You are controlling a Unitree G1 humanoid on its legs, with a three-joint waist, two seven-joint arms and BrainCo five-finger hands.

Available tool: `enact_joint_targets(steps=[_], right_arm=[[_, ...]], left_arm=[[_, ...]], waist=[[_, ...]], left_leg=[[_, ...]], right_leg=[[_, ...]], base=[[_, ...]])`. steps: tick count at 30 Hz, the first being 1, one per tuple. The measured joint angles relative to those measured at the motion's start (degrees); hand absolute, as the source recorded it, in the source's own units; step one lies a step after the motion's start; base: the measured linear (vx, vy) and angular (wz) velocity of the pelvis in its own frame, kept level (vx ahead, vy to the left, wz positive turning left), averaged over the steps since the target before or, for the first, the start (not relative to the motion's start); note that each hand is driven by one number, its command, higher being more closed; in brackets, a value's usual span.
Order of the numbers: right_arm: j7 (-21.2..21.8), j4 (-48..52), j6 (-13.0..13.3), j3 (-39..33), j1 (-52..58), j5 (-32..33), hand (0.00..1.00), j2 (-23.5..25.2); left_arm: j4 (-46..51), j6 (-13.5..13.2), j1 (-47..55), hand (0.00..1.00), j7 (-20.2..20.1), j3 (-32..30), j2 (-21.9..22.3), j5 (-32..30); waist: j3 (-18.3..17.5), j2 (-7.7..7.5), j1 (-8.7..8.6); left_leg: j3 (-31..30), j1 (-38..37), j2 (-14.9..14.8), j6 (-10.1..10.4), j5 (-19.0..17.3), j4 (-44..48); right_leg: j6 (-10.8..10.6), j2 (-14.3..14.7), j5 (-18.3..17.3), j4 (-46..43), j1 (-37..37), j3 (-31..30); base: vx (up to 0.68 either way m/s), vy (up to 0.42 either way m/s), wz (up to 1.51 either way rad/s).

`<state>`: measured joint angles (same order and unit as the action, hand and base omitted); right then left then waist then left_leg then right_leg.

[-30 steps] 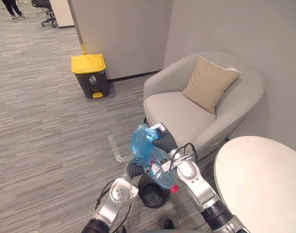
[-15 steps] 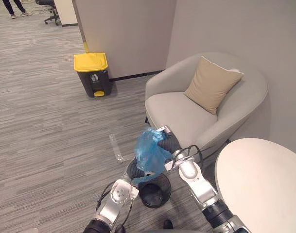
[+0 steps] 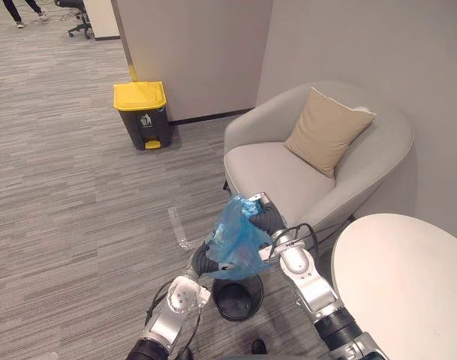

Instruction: Gather rubbish on tea table into small bin, then transfer packed bag to large trash can.

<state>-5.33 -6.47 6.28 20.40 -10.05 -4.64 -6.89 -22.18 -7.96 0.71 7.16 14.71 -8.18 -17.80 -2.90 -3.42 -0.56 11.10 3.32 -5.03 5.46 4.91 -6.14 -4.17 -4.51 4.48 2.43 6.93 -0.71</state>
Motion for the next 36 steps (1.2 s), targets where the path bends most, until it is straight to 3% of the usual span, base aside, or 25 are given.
enact_joint_targets(steps=[5,15,26,36], right_arm=[[-0.09,0.16,0.01,-0.82,0.0,0.02,1.0,0.09],[-0.09,1.68,0.04,-1.77,-0.02,0.06,1.0,0.13],[-0.22,1.7,0.04,-0.16,-0.94,0.15,1.0,0.18],[0.82,5.76,0.34,3.09,-3.1,3.35,1.0,0.2]], left_arm=[[2.77,0.32,0.61,0.0,2.79,-2.73,0.11,-2.12],[6.16,1.01,1.94,0.0,2.61,-3.92,0.63,-2.02],[6.87,0.99,2.12,0.0,1.59,-0.34,0.61,-0.05],[6.85,1.03,-0.33,0.0,1.69,2.21,0.58,-3.54]], waist=[[0.42,0.16,0.29],[0.94,0.37,0.62],[1.19,0.66,0.83],[1.32,0.86,0.79]], left_leg=[[-0.3,0.01,-0.07,0.0,0.0,0.14],[-0.68,-0.49,-0.15,0.17,-0.14,0.13],[-0.61,-0.38,-0.37,0.31,-0.24,0.17],[-0.28,-0.45,-0.43,0.33,-0.25,0.18]], right_leg=[[0.0,0.01,0.0,-0.01,-0.15,0.3],[0.07,0.02,-0.13,0.01,-0.89,0.64],[0.33,0.45,-0.2,0.48,-0.91,0.61],[0.48,0.65,-0.07,0.72,-0.94,0.35]], base=[[0.0,0.0,0.01],[0.0,0.0,0.01],[0.0,0.0,0.0],[0.0,0.0,0.0]])
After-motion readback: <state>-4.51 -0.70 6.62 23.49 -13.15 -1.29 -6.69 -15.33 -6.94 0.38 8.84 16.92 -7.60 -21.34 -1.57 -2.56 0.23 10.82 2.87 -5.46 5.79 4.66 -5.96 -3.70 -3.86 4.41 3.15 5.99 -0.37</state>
